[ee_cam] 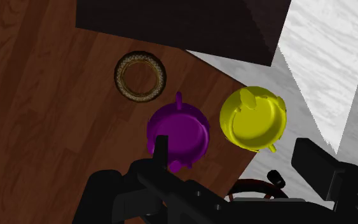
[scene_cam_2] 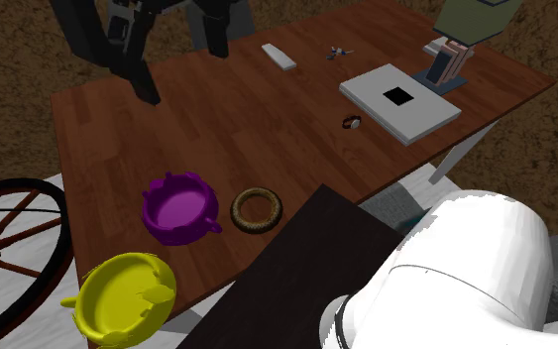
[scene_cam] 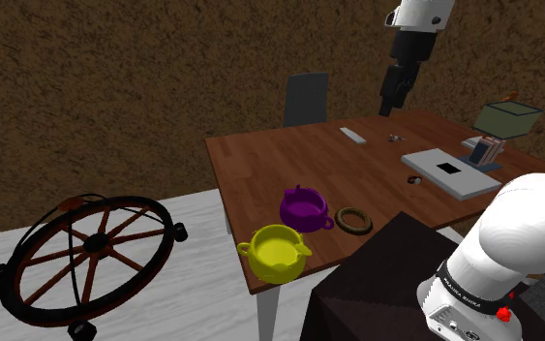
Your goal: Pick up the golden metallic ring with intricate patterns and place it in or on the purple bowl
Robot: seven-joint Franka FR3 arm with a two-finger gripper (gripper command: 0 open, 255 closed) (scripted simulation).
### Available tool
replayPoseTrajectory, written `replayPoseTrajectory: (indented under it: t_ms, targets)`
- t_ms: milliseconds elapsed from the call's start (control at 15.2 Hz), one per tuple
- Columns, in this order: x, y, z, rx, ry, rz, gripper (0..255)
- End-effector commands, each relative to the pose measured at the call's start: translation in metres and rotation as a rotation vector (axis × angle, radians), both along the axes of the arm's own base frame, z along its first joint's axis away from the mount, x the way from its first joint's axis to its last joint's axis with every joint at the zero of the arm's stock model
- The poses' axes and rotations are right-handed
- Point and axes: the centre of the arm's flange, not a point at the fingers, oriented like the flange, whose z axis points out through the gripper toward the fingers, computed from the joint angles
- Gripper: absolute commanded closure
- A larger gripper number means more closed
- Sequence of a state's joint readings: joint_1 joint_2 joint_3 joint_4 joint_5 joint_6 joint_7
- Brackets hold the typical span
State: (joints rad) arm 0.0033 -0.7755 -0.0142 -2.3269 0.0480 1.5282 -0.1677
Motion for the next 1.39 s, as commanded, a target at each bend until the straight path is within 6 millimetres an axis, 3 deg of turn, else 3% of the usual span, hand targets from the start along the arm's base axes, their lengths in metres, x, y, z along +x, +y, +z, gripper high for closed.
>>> replayPoseTrajectory:
  t_ms: [0, 1320]
  targets:
    - [0.0, 0.0, 0.0, 0.0, 0.0, 0.0, 0]
    - [0.026, -0.026, -0.262, -0.002, 0.014, -0.045, 0]
